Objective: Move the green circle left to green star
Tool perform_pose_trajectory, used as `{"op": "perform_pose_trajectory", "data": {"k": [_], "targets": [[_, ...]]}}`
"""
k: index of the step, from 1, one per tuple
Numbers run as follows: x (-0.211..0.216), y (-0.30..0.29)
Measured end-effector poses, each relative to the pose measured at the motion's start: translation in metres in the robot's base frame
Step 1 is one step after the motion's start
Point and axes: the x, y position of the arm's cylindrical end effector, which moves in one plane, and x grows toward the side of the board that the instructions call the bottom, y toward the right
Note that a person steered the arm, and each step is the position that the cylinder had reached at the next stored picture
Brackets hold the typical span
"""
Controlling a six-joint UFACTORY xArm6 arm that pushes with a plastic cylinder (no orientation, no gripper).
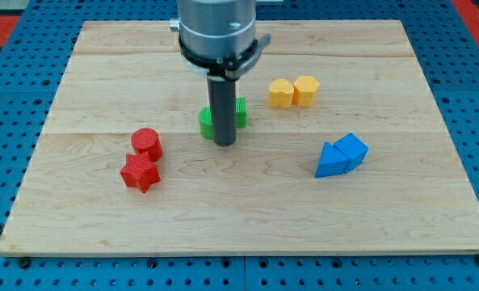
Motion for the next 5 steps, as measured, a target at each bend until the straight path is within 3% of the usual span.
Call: {"op": "perform_pose_trajectory", "data": {"k": [1,2,3,4,5], "targets": [[-0.006,0.001],[0.000,0.037],[-0.024,0.088],[-0.042,0.060],[-0.034,0.002]]}}
